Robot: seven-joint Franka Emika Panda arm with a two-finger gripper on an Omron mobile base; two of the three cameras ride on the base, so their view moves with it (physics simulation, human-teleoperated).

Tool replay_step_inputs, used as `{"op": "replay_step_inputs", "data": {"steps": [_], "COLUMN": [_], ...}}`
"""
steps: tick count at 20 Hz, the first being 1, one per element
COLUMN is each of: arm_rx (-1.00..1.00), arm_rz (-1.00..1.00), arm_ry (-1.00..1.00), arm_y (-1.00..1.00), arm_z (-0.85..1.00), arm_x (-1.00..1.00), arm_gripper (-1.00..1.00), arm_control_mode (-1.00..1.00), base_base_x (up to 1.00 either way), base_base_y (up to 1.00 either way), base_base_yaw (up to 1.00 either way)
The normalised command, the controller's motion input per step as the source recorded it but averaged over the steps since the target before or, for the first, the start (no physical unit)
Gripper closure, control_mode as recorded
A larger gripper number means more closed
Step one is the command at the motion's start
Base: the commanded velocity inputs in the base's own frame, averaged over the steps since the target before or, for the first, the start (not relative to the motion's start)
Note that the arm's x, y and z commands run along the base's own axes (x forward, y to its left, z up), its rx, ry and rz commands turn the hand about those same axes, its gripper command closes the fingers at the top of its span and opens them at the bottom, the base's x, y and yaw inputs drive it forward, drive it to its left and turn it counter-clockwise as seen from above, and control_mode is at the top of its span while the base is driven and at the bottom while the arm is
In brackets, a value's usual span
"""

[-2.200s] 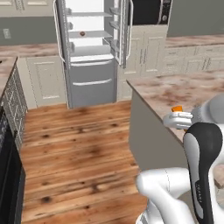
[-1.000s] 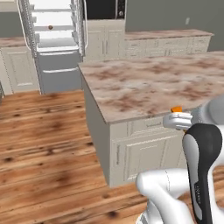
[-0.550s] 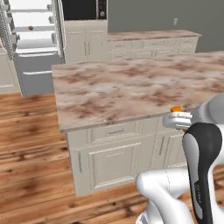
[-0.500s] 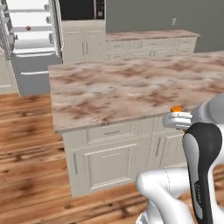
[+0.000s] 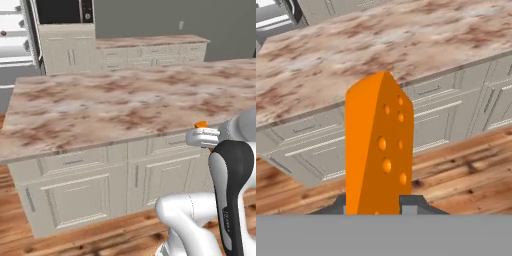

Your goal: Take the cheese, chicken drumstick, and onion from the fridge and place them on the plate on the dining counter to create an appetizer plate.

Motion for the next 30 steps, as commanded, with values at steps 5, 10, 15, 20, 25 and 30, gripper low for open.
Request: {"op": "replay_step_inputs", "data": {"steps": [5,10,15,20,25,30], "arm_rx": [0.0,0.0,0.0,0.0,0.0,0.0], "arm_rz": [0.0,0.0,0.0,0.0,0.0,0.0], "arm_ry": [0.0,0.0,0.0,0.0,0.0,0.0], "arm_y": [0.0,0.0,0.0,0.0,0.0,0.0], "arm_z": [0.0,0.0,0.0,0.0,0.0,0.0], "arm_x": [0.0,0.0,0.0,0.0,0.0,0.0], "arm_gripper": [1.0,1.0,1.0,1.0,1.0,1.0], "arm_control_mode": [1.0,1.0,1.0,1.0,1.0,1.0], "base_base_x": [0.09,0.06,0.03,0.03,0.0,0.0], "base_base_y": [-1.0,-1.0,-1.0,-1.0,-1.0,-1.0], "base_base_yaw": [-0.03,-0.02,-0.03,-0.05,-0.06,-0.08]}}
